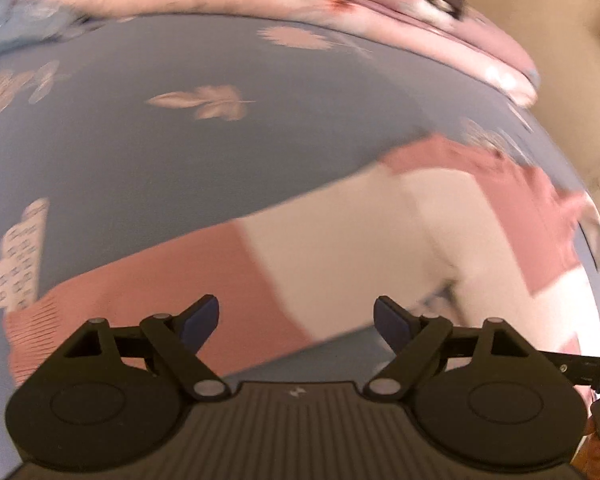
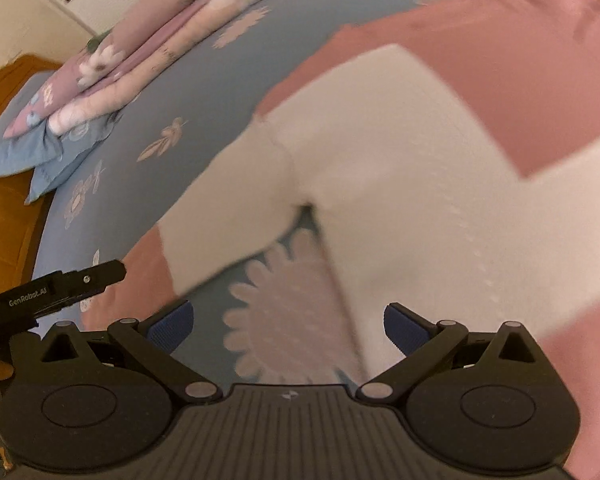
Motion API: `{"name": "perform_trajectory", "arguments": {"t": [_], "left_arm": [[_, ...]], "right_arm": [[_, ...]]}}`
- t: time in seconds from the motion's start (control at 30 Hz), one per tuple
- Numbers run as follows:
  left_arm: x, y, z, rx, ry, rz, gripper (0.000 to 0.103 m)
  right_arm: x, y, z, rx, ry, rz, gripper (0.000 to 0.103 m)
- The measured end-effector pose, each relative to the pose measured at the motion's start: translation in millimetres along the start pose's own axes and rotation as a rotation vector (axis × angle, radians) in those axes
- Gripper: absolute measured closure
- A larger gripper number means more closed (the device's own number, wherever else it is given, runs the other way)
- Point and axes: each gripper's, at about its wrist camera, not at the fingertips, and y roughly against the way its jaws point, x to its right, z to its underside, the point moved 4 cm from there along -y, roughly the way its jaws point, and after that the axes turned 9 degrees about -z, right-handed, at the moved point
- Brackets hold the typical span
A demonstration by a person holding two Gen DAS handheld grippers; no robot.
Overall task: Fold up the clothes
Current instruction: 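Move the right tool across the sweater body toward the white sleeve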
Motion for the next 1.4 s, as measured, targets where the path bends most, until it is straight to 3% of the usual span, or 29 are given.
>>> {"name": "perform_trajectory", "arguments": {"t": [0.17,0.3,0.47,0.67,0.8,0.93,0.97,1.13,1.33,1.4], "left_arm": [[87,1,-14,-0.019,-0.086,0.04,0.019],[149,3,-19,-0.041,-0.04,0.091,0.019],[222,-16,8,-0.116,0.01,0.144,0.018],[287,-51,51,-0.239,0.017,0.124,0.018],[308,-60,67,-0.284,0.013,0.095,0.018],[314,-66,83,-0.346,-0.036,0.06,0.018],[315,-68,88,-0.36,-0.054,0.044,0.018],[309,-65,99,-0.371,-0.076,0.036,0.018],[318,-68,98,-0.381,-0.128,0.031,0.015],[320,-67,100,-0.377,-0.158,0.04,0.013]], "right_arm": [[36,50,-7,0.068,-0.057,0.027,0.0],[80,91,-22,0.144,-0.107,0.056,0.0],[145,132,-41,0.156,-0.141,0.077,0.0],[222,168,-54,0.167,-0.183,0.096,0.0],[254,167,-56,0.172,-0.227,0.053,0.0],[275,159,-27,0.108,-0.285,0.044,0.0],[273,164,-21,0.129,-0.261,0.035,0.0],[266,176,15,0.052,-0.251,0.051,0.0],[247,182,3,0.103,-0.173,0.058,0.0],[247,175,3,0.074,-0.181,0.067,0.0]]}}
